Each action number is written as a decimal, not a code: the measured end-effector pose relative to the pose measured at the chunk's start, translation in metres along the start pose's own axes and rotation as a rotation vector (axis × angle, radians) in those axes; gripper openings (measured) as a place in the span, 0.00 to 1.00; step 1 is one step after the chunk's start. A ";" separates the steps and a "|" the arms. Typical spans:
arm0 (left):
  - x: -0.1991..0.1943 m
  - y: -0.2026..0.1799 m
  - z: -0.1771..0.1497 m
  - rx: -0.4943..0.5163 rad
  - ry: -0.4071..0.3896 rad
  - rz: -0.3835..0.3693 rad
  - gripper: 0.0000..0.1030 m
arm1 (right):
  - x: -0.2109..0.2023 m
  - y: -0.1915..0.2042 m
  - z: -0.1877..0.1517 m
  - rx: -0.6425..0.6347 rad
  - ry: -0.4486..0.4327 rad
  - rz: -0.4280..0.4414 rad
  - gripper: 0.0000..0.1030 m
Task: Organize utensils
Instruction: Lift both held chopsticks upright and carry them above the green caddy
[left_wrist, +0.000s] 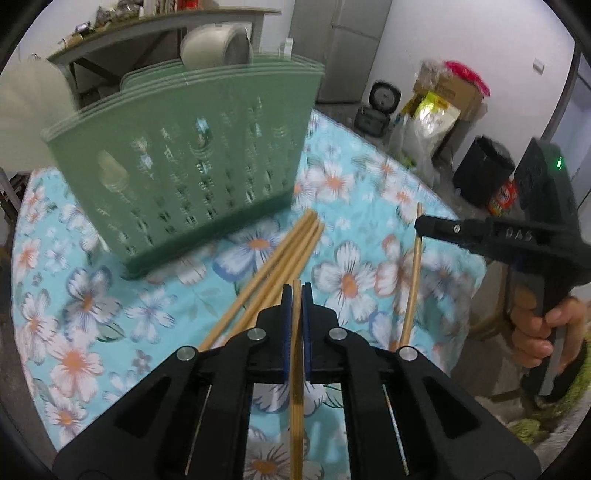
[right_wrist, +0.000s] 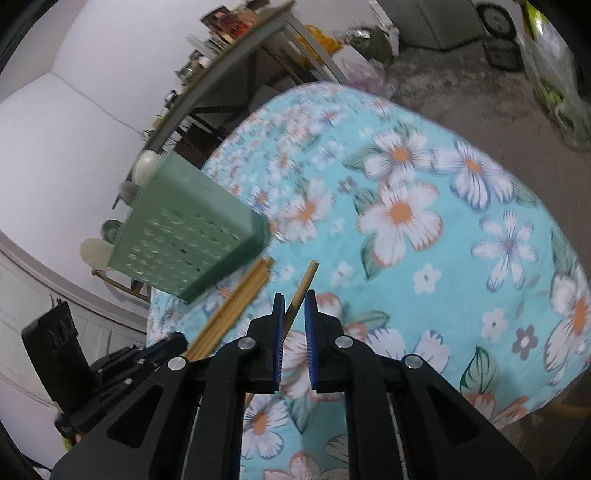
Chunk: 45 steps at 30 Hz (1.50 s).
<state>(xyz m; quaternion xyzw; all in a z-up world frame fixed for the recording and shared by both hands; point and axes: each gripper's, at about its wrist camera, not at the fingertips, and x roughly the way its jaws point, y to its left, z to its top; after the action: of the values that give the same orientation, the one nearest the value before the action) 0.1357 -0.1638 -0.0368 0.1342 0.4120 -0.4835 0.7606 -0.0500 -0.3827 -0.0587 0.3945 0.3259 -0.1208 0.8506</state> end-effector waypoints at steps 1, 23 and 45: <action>-0.010 0.001 0.003 -0.001 -0.023 -0.001 0.04 | -0.005 0.005 0.002 -0.016 -0.015 0.002 0.10; -0.152 0.000 0.041 0.015 -0.371 -0.024 0.04 | -0.064 0.072 0.017 -0.281 -0.202 -0.011 0.06; -0.235 0.023 0.143 -0.031 -0.780 0.028 0.04 | -0.071 0.077 0.026 -0.277 -0.221 0.002 0.06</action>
<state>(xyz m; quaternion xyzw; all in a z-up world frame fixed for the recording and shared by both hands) 0.1812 -0.0916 0.2264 -0.0656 0.0973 -0.4813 0.8686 -0.0562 -0.3551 0.0454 0.2580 0.2438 -0.1166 0.9276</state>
